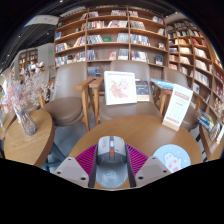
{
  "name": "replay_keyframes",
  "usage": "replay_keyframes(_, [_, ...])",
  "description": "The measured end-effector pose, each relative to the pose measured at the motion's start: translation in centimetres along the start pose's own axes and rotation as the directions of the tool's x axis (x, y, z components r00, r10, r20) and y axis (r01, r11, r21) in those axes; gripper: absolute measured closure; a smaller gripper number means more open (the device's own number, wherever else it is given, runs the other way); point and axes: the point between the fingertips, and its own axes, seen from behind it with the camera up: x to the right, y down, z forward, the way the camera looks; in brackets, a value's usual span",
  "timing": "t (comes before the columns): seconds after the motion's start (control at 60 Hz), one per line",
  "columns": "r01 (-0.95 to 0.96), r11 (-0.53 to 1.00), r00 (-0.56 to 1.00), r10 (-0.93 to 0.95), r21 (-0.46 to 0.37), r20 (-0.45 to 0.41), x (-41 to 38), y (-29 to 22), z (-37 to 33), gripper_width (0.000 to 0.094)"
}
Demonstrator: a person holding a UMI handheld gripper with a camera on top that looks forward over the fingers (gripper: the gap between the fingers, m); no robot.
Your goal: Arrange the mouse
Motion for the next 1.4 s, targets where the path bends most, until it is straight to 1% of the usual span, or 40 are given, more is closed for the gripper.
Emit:
replay_keyframes(0.05, [0.003,1.000,1.000,-0.003,0.017,-0.020,3.3,-1.2,-1.0,0.0477])
replay_keyframes(0.133, [0.031,0.998,0.996,-0.027,0.048,-0.089,9.3,-2.7,-2.0,0.0475])
replay_keyframes(0.233, [0.022,0.999,0.987,-0.017,0.031,-0.157,15.6,-1.8,-1.6,0.0476])
replay_keyframes(0.3, [-0.009,1.000,0.987,0.010,0.006,-0.163,18.8,0.0,-1.0,0.0475])
replay_keyframes(0.45, [-0.053,0.997,0.982,0.043,-0.050,-0.186,22.5,4.5,0.8,0.0473])
replay_keyframes(0.6, [-0.077,0.992,0.984,0.061,-0.095,-0.170,22.9,8.0,1.7,0.0467])
replay_keyframes(0.667, [-0.086,0.990,0.985,0.068,-0.109,-0.162,22.7,9.1,2.0,0.0445])
replay_keyframes(0.733, [-0.060,0.993,0.987,0.043,-0.101,-0.157,22.7,9.0,2.1,0.0391])
replay_keyframes(0.75, [-0.053,0.994,0.987,0.037,-0.098,-0.160,22.8,9.0,2.1,0.0360])
replay_keyframes(0.767, [-0.048,0.994,0.986,0.033,-0.094,-0.162,22.8,8.9,2.0,0.0319])
replay_keyframes(0.817, [-0.046,0.996,0.983,0.031,-0.081,-0.181,23.1,8.5,1.6,0.0129])
replay_keyframes(0.833, [-0.047,0.996,0.981,0.032,-0.075,-0.189,23.2,8.3,1.4,0.0089])
replay_keyframes(0.85, [-0.046,0.997,0.982,0.033,-0.068,-0.188,23.1,8.1,1.1,0.0072])
replay_keyframes(0.883, [-0.049,0.997,0.979,0.037,-0.055,-0.198,23.2,7.6,0.4,0.0089])
replay_keyframes(0.933, [-0.046,0.998,0.979,0.038,-0.036,-0.198,23.0,6.9,-1.2,0.0088])
replay_keyframes(1.05, [-0.035,0.999,0.983,0.035,0.001,-0.178,21.6,5.8,-6.3,0.0086])
replay_keyframes(1.283, [-0.013,0.999,0.986,0.020,0.043,-0.163,19.2,7.8,-18.5,0.0086])
replay_keyframes(1.4, [-0.011,0.999,0.988,0.018,0.042,-0.154,18.5,9.9,-22.6,0.0085])
